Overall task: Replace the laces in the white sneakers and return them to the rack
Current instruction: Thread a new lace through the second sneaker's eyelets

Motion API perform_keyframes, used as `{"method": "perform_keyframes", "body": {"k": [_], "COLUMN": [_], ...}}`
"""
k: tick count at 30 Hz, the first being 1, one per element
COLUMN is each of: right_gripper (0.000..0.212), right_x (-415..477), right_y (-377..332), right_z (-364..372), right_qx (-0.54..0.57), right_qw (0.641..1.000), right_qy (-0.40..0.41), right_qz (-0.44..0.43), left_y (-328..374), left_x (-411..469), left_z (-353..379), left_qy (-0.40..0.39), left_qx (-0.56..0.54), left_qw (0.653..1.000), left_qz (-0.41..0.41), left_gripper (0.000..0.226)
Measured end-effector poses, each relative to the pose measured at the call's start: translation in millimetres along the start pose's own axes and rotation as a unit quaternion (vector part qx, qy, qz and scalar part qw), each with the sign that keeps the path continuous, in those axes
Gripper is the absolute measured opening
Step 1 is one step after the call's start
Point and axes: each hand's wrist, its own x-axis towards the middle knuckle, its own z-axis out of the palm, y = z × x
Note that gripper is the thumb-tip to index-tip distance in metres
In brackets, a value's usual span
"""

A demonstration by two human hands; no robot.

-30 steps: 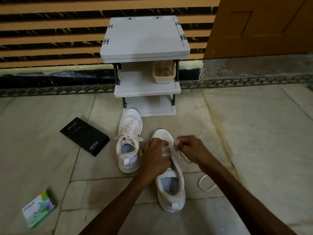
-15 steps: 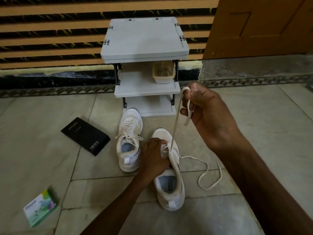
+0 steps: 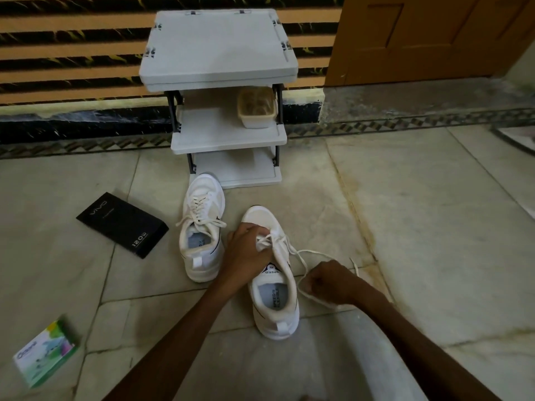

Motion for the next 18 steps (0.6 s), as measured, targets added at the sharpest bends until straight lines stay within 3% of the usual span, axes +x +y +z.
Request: {"method": "perform_keyframes", "body": {"k": [3,5,7,10,14,18], "right_gripper": [0.016,0.019,0.018,0.013,0.012,0.017], "right_x": [3,2,-2,-9,-6,5], "right_y": [6,14,24,43,49,41], "right_z": [6,3,-2,2,15,-3], "right_qx": [0.041,0.120,0.122,0.069,0.067,0.114], "right_qw": [0.996,0.967,0.930,0.919,0.927,0.922], "right_qy": [0.079,0.218,0.310,0.274,0.252,0.291], "right_qz": [-0.001,0.052,0.153,0.274,0.268,0.230], "left_y": [-2,-1,0,2,2,5], "left_x": [-1,-2,-3,-4,-4,-8], "left_z": [3,5,5,5,5,-1], "left_qy": [0.012,0.016,0.021,0.023,0.021,0.020], "left_qx": [0.011,0.011,0.020,0.034,0.035,0.009], "left_qw": [1.000,1.000,1.000,0.999,0.999,1.000], "left_qz": [0.005,0.006,0.003,-0.004,-0.008,-0.022], "left_gripper": [0.031,0.031,0.030,0.030,0.028,0.032]}}
